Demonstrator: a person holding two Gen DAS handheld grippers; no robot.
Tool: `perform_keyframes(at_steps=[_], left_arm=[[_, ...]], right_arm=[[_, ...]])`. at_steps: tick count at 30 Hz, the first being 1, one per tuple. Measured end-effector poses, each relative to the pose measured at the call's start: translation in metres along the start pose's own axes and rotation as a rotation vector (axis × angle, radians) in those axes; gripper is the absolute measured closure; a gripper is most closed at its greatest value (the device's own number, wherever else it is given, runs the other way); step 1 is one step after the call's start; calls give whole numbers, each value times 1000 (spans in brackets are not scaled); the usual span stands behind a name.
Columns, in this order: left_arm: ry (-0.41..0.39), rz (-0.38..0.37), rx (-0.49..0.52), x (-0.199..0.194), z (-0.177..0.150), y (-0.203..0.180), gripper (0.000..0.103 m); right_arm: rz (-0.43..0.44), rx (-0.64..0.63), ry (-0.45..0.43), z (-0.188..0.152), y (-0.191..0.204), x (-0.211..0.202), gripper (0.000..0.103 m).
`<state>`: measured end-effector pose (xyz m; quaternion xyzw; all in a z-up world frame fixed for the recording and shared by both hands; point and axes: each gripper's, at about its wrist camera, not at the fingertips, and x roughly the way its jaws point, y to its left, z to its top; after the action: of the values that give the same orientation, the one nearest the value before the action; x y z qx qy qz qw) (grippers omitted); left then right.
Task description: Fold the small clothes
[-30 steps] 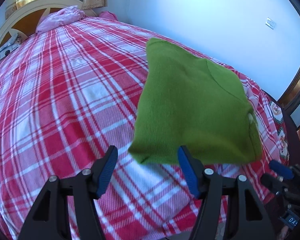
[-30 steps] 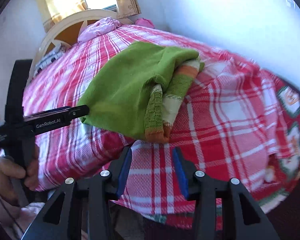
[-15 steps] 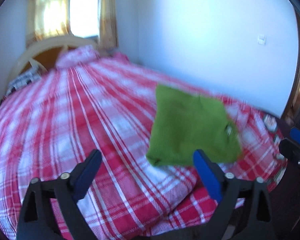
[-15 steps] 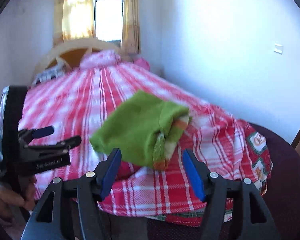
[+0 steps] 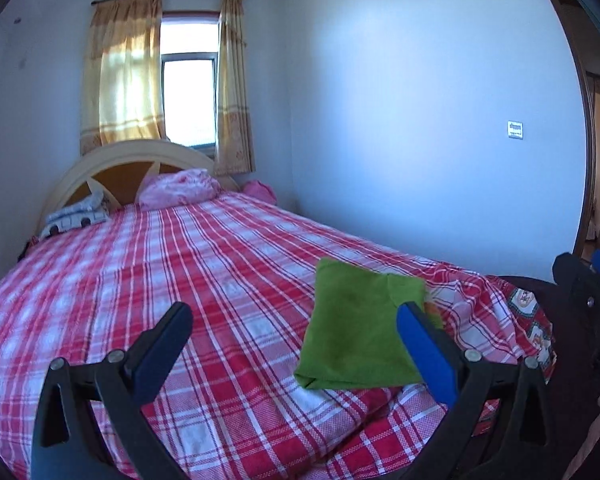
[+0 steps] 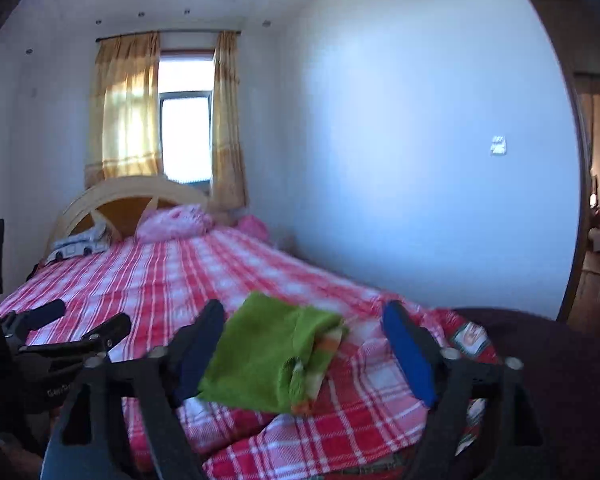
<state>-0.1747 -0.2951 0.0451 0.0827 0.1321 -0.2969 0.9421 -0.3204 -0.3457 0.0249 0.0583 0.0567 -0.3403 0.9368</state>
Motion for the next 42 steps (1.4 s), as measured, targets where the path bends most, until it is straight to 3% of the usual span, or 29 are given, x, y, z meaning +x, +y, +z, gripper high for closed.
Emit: perform_keyframes(at_steps=[10,21,42], left_arm=[[-28,28,27,-12,4,-2,0],[-5,42,46,-11,1,-6,0],[-6,30,70,-14,0,-6,0]], right_arm=[[-4,5,-9,3,2,-3,17],[0,16,11,1,1,-1,17],[2,22,18,-1,-1,1,16]])
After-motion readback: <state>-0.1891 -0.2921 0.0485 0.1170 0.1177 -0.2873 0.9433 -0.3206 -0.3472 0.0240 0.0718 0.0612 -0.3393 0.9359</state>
